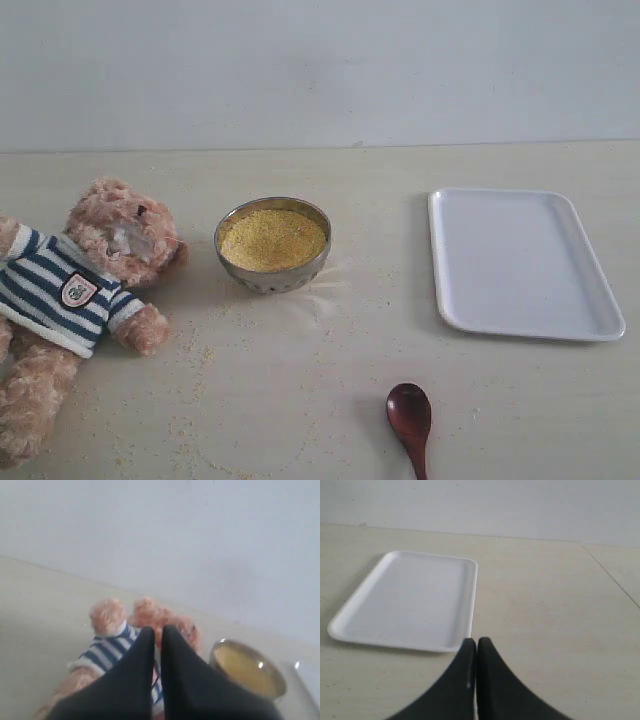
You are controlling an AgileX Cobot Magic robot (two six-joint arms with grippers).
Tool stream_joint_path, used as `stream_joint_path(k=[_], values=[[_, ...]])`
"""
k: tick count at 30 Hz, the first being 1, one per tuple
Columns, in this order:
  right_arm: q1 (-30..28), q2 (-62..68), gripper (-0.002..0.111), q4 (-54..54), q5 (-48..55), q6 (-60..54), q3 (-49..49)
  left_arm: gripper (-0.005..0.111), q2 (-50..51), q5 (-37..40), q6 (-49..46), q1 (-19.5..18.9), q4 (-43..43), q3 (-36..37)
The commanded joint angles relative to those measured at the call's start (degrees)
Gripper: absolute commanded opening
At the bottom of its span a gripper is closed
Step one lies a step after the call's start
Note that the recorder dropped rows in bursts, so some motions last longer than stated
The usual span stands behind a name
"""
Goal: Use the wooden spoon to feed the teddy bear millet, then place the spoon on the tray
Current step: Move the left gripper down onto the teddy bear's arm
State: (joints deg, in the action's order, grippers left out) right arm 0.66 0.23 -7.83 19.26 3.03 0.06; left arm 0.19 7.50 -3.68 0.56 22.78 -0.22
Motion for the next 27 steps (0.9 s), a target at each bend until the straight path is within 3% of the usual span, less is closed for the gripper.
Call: stream_joint_path(k=[1, 5, 8, 9, 11, 14, 17, 22, 27], values=[[-0.2, -0.2, 0.001, -0.1, -0.4, -0.3, -0.1, 0.005, -0.2, -8.5, 0.2, -0.3, 8.0, 0.2], [-0.2, -0.2, 0.001, -0.1, -0.4, -0.3, -0.1, 0.005, -0.2, -25.5, 0.4, -0.3, 8.0, 0.2], [-0.2, -0.2, 0.001, -0.1, -0.4, -0.3, -0.1, 0.005, -0.2, -44.1, 1.4, -0.3, 8.1, 0.2], [-0.2, -0.2, 0.001, -0.1, -0.4, -0.3, -0.1, 0.005, -0.2, -47.8, 0.9, -0.3, 8.1, -0.7], [-0.2, -0.2, 0.001, -0.1, -0.4, -0.3, -0.1, 0.005, 1.4, -46.8, -3.9, -0.3, 9.0, -3.3], [-0.2, -0.2, 0.001, -0.1, -0.4, -0.3, -0.1, 0.005, 11.6, -29.4, -21.1, -0.3, 12.9, -10.1], [-0.2, -0.2, 0.001, -0.1, -0.4, -0.3, -0.1, 0.005, 30.4, -9.2, -32.3, -0.3, 22.5, -18.0], [-0.2, -0.2, 0.001, -0.1, -0.4, -0.3, -0.1, 0.005, 57.6, 17.8, -35.0, -0.3, 17.8, -34.5], [-0.2, -0.2, 0.001, -0.1, -0.4, -0.3, -0.1, 0.005, 73.1, 48.5, -31.0, -1.2, 5.6, -52.5]])
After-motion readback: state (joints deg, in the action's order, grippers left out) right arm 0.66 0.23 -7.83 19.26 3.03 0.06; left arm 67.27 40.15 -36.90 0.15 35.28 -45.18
